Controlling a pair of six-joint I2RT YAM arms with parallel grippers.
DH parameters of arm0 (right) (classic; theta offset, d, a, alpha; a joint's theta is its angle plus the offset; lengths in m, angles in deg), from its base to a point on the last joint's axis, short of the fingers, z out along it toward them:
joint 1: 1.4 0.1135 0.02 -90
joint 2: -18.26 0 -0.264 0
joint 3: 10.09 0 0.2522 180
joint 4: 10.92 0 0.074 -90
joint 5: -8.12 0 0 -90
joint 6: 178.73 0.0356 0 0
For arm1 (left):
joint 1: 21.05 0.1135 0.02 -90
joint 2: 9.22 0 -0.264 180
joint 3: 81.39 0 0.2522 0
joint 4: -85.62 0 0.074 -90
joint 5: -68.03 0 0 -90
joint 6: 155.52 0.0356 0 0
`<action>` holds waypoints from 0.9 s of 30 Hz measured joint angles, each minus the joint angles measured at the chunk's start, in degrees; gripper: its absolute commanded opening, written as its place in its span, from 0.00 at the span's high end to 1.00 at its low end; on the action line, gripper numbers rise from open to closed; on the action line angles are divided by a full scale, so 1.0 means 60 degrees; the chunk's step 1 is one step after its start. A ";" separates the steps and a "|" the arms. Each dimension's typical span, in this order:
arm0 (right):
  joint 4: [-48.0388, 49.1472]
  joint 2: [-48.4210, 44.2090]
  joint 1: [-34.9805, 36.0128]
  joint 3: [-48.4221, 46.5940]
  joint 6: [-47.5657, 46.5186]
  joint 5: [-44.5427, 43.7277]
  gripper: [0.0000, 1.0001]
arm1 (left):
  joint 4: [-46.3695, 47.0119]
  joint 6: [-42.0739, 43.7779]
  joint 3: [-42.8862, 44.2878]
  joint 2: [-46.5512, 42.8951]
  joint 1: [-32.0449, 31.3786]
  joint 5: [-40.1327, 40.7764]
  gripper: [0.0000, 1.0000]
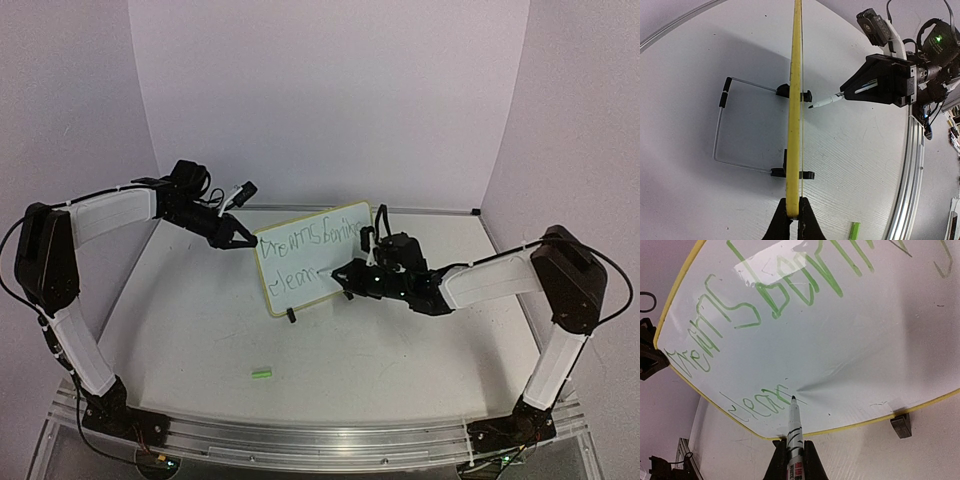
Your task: Write a sentence on the whiteboard
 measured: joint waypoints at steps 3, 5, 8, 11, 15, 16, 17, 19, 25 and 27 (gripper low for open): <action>0.0081 -0.0333 -0.0006 0.0345 -0.0110 0.0036 1.00 | -0.0003 0.0003 0.0000 -0.0012 -0.0013 0.0012 1.00; 0.0155 -0.0472 -0.0010 0.0444 -0.0130 0.0087 1.00 | 0.0000 0.0004 0.0000 -0.0013 -0.0021 0.0019 1.00; 0.0279 -0.0485 -0.0025 0.0454 -0.0122 0.0148 1.00 | 0.0000 0.0004 0.0000 -0.0014 -0.0023 0.0028 1.00; 0.0365 -0.0462 -0.0025 0.0451 -0.0122 0.0208 1.00 | 0.0000 0.0004 0.0000 -0.0023 -0.0031 0.0042 1.00; 0.0441 -0.0193 -0.0025 0.0372 -0.0113 0.0242 1.00 | -0.0002 0.0004 0.0000 -0.0031 -0.0051 0.0071 1.00; 0.0441 -0.0098 -0.0025 0.0344 -0.0108 0.0245 1.00 | 0.0000 0.0004 0.0000 -0.0031 -0.0055 0.0071 1.00; 0.0441 -0.0016 -0.0025 0.0334 -0.0092 0.0240 1.00 | 0.0000 0.0004 0.0000 -0.0032 -0.0057 0.0075 1.00; 0.0440 0.0103 -0.0025 0.0326 -0.0059 0.0232 1.00 | 0.0000 0.0004 0.0000 -0.0035 -0.0059 0.0075 1.00; 0.0439 0.0263 -0.0025 0.0326 0.0033 0.0119 1.00 | 0.0000 0.0004 0.0000 -0.0036 -0.0059 0.0080 1.00; 0.0441 0.0266 -0.0025 0.0326 0.0062 0.0081 1.00 | -0.0003 0.0004 0.0000 -0.0039 -0.0059 0.0082 1.00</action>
